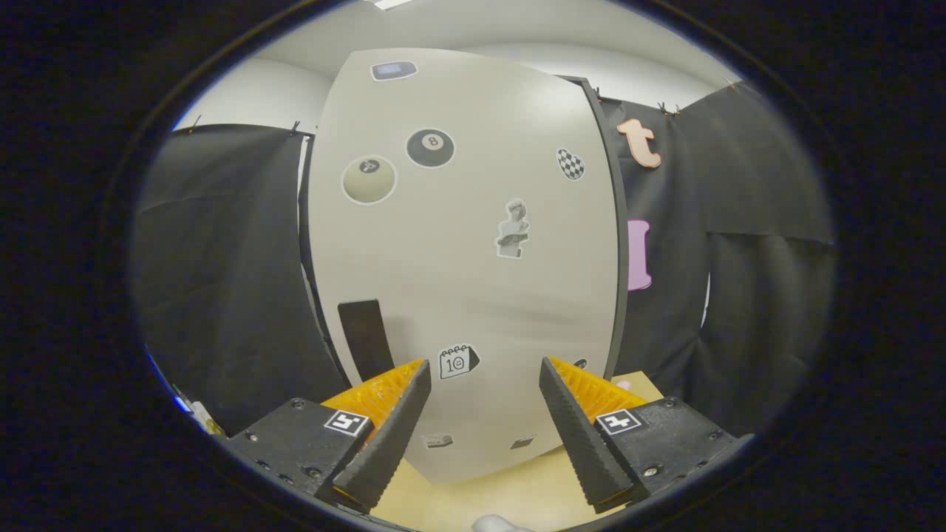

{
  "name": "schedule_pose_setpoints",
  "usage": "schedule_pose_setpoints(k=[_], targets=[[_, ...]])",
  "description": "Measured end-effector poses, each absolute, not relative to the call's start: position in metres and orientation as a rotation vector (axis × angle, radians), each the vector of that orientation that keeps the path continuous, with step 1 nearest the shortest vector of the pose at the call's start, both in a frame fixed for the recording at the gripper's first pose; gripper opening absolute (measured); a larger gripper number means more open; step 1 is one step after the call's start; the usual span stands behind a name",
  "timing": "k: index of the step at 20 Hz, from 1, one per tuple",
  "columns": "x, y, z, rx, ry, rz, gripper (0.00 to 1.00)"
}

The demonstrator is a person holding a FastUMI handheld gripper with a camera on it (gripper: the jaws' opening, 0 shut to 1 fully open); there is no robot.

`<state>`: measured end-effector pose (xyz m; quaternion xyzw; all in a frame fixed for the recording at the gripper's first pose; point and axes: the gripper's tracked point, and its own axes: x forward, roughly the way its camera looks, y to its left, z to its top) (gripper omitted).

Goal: Open the shoe cabinet door, grab the shoes and put them into the shoe cabinet, then close the shoe cabinet door.

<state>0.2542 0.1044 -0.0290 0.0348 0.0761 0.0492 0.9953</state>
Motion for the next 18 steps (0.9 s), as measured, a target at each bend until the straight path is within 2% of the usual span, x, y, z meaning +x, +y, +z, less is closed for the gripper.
schedule_pose_setpoints(k=[3, 12, 18], targets=[[0.229, 0.105, -0.025, 0.029, 0.15, 0.113, 0.97], [0.13, 0.082, -0.008, 0.014, 0.105, 0.037, 0.97], [0.074, 0.069, -0.025, 0.044, 0.127, -0.013, 0.97]])
